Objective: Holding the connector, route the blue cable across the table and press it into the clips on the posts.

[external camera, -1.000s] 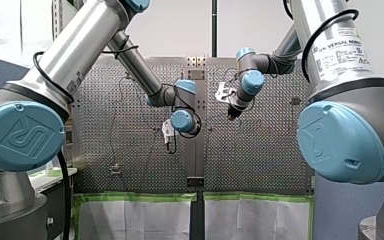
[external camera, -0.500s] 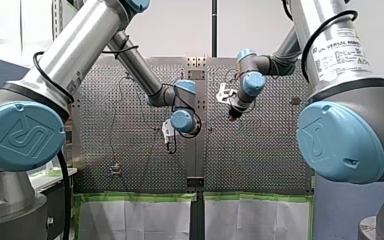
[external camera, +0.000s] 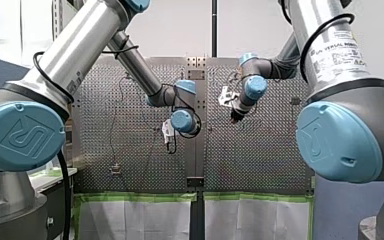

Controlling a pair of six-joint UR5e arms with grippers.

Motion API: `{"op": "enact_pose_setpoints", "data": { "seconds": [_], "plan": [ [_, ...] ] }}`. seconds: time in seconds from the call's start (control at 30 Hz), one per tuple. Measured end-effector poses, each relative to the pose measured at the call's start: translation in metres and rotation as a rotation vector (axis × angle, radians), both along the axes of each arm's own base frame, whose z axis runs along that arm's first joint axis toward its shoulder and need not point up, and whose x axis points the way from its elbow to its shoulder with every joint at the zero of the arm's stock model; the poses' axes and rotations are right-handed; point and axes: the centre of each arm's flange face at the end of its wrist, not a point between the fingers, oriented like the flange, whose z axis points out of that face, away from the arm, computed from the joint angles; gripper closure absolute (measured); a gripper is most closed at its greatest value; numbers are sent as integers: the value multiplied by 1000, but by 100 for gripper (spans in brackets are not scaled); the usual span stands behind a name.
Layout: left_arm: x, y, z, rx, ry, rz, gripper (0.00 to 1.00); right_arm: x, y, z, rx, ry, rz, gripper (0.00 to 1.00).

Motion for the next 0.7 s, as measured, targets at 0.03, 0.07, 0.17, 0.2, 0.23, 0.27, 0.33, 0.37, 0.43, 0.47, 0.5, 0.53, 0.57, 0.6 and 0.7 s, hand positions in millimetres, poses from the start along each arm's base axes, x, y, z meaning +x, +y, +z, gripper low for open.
{"op": "enact_pose_setpoints", "data": {
  "seconds": [0.03, 0.07, 0.17, 0.2, 0.23, 0.27, 0.33, 0.37, 0.43, 0.47, 0.5, 0.53, 0.57, 0.6, 0.7],
  "plan": [
    [0, 0, 0, 0, 0, 0, 89, -2, -5, -5, 0, 0, 0, 100],
    [0, 0, 0, 0, 0, 0, 89, -3, -8, -8, 0, 0, -1, 100],
    [0, 0, 0, 0, 0, 0, 89, -6, -15, -15, 0, 0, -3, 100],
    [0, 0, 0, 0, 0, 0, 89, -7, -16, -16, 0, 0, -3, 100],
    [0, 0, 0, 0, 0, 0, 89, -7, -17, -17, 0, 0, -3, 100],
    [0, 0, 0, 0, 0, 0, 89, -7, -18, -17, 0, 0, -3, 100],
    [0, 0, 0, 0, 0, 0, 89, -7, -18, -18, 0, 0, -3, 100],
    [0, 0, 0, 0, 0, 0, 89, -7, -18, -18, 0, 0, -3, 100],
    [0, 0, 0, 0, 0, 0, 89, -7, -18, -18, 0, 0, -3, 100],
    [0, 0, 0, 0, 0, 0, 89, -7, -18, -18, 0, 0, -3, 100],
    [0, 0, 0, 0, 0, 0, 89, -7, -19, -18, 0, -1, -3, 100],
    [0, 0, 0, 0, 0, 0, 89, -7, -19, -18, 0, 0, -3, 100],
    [0, 0, 0, 0, 0, 0, 89, -7, -19, -18, 0, 0, -3, 100],
    [0, 0, 0, 0, 0, 0, 89, -7, -19, -18, 0, 0, -3, 100],
    [0, 0, 0, 0, 0, 0, 89, -7, -19, -18, 0, 0, -3, 100]
  ]
}}
